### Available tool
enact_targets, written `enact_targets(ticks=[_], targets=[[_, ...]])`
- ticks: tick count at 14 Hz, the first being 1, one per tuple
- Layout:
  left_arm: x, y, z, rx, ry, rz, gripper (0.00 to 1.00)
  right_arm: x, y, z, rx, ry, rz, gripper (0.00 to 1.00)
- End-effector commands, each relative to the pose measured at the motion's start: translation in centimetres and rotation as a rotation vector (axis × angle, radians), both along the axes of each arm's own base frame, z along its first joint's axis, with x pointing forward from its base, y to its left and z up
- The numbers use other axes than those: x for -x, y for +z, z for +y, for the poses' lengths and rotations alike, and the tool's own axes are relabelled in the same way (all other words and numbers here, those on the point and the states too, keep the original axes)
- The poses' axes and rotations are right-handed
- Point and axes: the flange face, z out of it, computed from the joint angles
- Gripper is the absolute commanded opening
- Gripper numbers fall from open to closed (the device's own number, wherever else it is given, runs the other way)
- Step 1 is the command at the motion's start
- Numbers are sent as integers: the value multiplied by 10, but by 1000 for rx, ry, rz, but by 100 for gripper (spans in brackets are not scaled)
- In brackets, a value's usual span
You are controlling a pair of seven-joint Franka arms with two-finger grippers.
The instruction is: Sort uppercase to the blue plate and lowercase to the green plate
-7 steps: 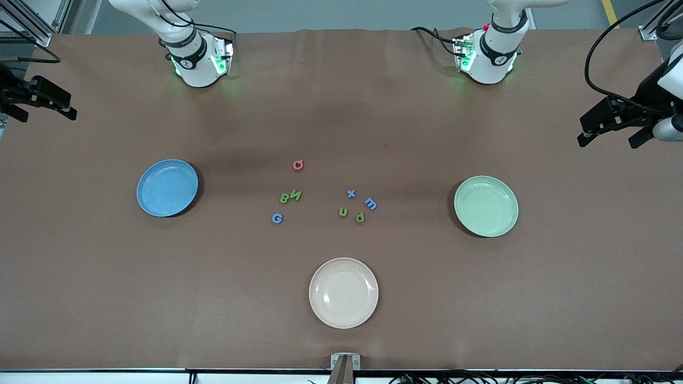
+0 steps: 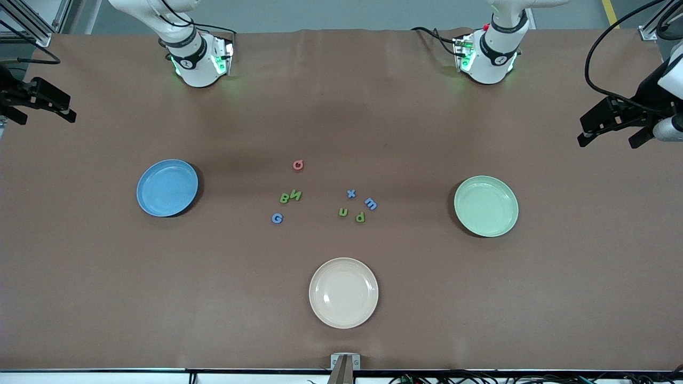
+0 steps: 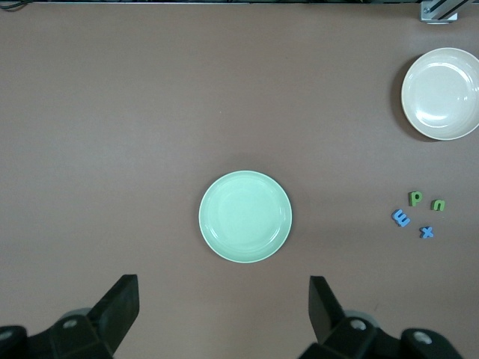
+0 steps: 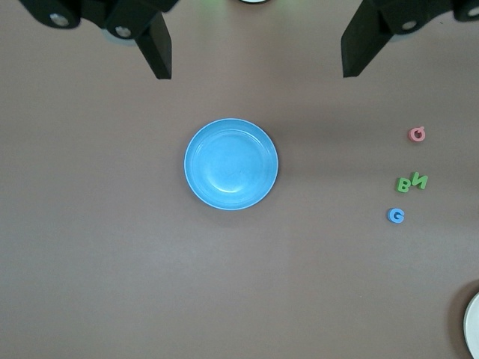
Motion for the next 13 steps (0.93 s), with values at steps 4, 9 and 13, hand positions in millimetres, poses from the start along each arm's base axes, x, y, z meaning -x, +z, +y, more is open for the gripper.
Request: enact_targets(ticks=[4, 9, 13], targets=[[-7, -34, -18, 33, -24, 107, 100, 6, 2, 3, -8, -12, -5, 100], [-15, -120, -127, 28, -75, 288, 100, 5, 1, 4, -11, -14, -4, 100], [-6, -167, -222, 11, -1, 300, 100, 4, 6, 2, -9, -9, -9, 100]])
